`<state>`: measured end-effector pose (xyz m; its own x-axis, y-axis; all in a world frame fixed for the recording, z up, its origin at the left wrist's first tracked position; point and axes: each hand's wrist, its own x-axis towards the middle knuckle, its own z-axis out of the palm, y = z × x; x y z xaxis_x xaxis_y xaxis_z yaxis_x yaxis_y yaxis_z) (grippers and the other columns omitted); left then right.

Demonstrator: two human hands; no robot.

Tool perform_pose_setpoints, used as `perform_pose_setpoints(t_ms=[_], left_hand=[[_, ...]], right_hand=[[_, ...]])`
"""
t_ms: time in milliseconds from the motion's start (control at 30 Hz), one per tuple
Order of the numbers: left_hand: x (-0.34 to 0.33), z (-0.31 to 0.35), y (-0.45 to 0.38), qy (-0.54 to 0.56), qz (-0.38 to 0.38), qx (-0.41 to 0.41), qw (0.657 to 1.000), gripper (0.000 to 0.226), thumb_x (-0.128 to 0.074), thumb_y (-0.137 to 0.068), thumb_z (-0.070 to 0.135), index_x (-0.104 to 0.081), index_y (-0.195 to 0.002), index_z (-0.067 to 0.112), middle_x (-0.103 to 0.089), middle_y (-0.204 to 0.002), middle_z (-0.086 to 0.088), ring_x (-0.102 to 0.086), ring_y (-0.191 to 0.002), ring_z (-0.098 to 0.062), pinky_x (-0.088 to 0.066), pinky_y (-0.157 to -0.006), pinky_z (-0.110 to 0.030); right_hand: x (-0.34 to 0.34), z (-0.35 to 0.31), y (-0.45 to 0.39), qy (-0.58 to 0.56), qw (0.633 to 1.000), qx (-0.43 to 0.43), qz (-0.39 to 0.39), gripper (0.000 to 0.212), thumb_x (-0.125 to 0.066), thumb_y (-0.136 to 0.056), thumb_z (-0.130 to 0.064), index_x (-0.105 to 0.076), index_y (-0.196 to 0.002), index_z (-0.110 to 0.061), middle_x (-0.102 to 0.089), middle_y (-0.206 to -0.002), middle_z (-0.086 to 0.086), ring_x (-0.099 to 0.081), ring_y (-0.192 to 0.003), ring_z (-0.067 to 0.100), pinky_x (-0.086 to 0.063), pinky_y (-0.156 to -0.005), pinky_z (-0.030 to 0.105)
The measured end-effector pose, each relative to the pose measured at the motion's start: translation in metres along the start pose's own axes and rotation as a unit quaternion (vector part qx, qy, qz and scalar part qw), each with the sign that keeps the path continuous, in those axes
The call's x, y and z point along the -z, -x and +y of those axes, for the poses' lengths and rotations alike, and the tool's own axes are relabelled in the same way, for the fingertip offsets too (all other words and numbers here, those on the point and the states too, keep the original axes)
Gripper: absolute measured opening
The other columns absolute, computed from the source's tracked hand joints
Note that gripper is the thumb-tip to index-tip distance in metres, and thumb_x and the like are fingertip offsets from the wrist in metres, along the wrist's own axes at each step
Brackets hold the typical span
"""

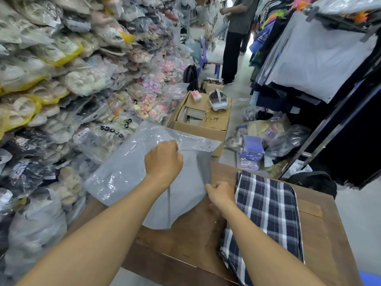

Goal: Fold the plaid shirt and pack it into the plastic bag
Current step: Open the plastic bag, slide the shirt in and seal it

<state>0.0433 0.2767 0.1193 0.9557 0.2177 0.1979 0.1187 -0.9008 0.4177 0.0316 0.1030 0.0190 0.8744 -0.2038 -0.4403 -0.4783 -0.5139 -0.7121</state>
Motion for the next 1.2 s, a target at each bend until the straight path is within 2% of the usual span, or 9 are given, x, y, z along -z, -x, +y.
perform_pose_setpoints(t_ms=[133,200,333,533,733,833,933,1033,1200], left_hand=[[-0.016,-0.001,0.012,0.009,-0.095,-0.008,0.995,0.015,-0.058,-0.083,0.026,-0.069,-0.092,0.025,-0.07,-0.098,0.0,-0.064,-0.091,-0.03,-0.045,-0.067,-0.032],[-0.021,-0.001,0.019,0.007,-0.125,-0.024,0.992,0.012,-0.058,-0.08,0.027,-0.068,-0.088,0.026,-0.07,-0.096,0.003,-0.064,-0.089,-0.027,-0.047,-0.068,-0.031],[-0.024,-0.002,0.028,-0.003,-0.146,-0.032,0.989,0.01,-0.057,-0.079,0.024,-0.066,-0.084,0.025,-0.068,-0.091,0.005,-0.064,-0.084,-0.024,-0.049,-0.067,-0.031],[-0.027,-0.005,0.039,-0.005,-0.233,-0.102,0.967,0.009,-0.06,-0.077,0.02,-0.067,-0.081,0.024,-0.06,-0.079,0.011,-0.059,-0.079,-0.016,-0.044,-0.064,-0.026],[-0.027,-0.006,0.041,0.03,-0.286,-0.103,0.952,0.004,-0.064,-0.074,0.017,-0.068,-0.076,0.018,-0.065,-0.076,0.009,-0.063,-0.077,-0.015,-0.053,-0.067,-0.029],[-0.027,-0.002,0.035,0.065,-0.244,-0.073,0.965,0.006,-0.063,-0.077,0.019,-0.068,-0.08,0.021,-0.06,-0.071,0.013,-0.063,-0.079,-0.017,-0.054,-0.072,-0.031],[-0.028,0.004,0.023,0.076,-0.162,-0.031,0.983,0.012,-0.058,-0.081,0.02,-0.068,-0.088,0.022,-0.066,-0.082,0.007,-0.063,-0.085,-0.023,-0.051,-0.069,-0.031],[-0.027,0.011,0.01,0.069,-0.107,-0.007,0.992,0.012,-0.056,-0.085,0.022,-0.067,-0.09,0.022,-0.07,-0.091,0.001,-0.063,-0.089,-0.029,-0.049,-0.07,-0.033],[-0.009,0.015,-0.008,0.038,-0.009,-0.027,0.999,0.016,-0.052,-0.089,0.019,-0.066,-0.096,0.016,-0.067,-0.1,-0.004,-0.062,-0.088,-0.033,-0.046,-0.069,-0.036]], right_hand=[[0.005,-0.001,-0.002,0.056,0.997,0.033,-0.031,0.019,-0.06,-0.088,-0.038,-0.057,-0.088,-0.02,-0.062,-0.091,-0.002,-0.061,-0.09,0.023,-0.044,-0.07,0.032],[0.009,-0.007,-0.008,-0.06,0.998,0.019,-0.015,0.03,-0.055,-0.09,-0.043,-0.058,-0.11,-0.02,-0.062,-0.106,-0.004,-0.06,-0.098,0.02,-0.046,-0.076,0.033],[0.017,-0.017,-0.022,-0.326,0.944,-0.05,-0.001,0.033,-0.053,-0.092,-0.041,-0.069,-0.083,-0.014,-0.074,-0.084,0.003,-0.069,-0.073,0.021,-0.055,-0.061,0.03],[0.01,-0.006,-0.046,-0.233,0.971,-0.019,0.041,0.027,-0.063,-0.083,-0.044,-0.064,-0.076,-0.017,-0.061,-0.077,0.011,-0.056,-0.069,0.021,-0.043,-0.062,0.037],[0.026,-0.016,-0.067,-0.228,0.968,-0.069,0.079,0.031,-0.066,-0.09,-0.03,-0.066,-0.065,-0.012,-0.076,-0.089,0.016,-0.072,-0.085,0.033,-0.059,-0.089,0.05],[0.036,-0.023,-0.063,-0.243,0.967,-0.061,0.054,0.031,-0.061,-0.096,-0.035,-0.067,-0.076,-0.012,-0.072,-0.087,0.009,-0.069,-0.083,0.028,-0.059,-0.085,0.043],[0.036,-0.025,-0.04,-0.286,0.952,-0.075,-0.083,0.031,-0.066,-0.091,-0.039,-0.068,-0.11,-0.015,-0.072,-0.109,0.003,-0.07,-0.099,0.024,-0.061,-0.086,0.044],[0.027,-0.016,-0.018,-0.181,0.963,-0.074,-0.184,0.038,-0.076,-0.084,-0.027,-0.066,-0.119,-0.016,-0.072,-0.115,0.002,-0.069,-0.103,0.021,-0.062,-0.083,0.04],[0.005,0.008,-0.018,-0.091,0.98,-0.089,-0.153,0.032,-0.068,-0.088,0.002,-0.054,-0.117,-0.004,-0.065,-0.102,0.011,-0.067,-0.085,0.025,-0.062,-0.055,0.029]])
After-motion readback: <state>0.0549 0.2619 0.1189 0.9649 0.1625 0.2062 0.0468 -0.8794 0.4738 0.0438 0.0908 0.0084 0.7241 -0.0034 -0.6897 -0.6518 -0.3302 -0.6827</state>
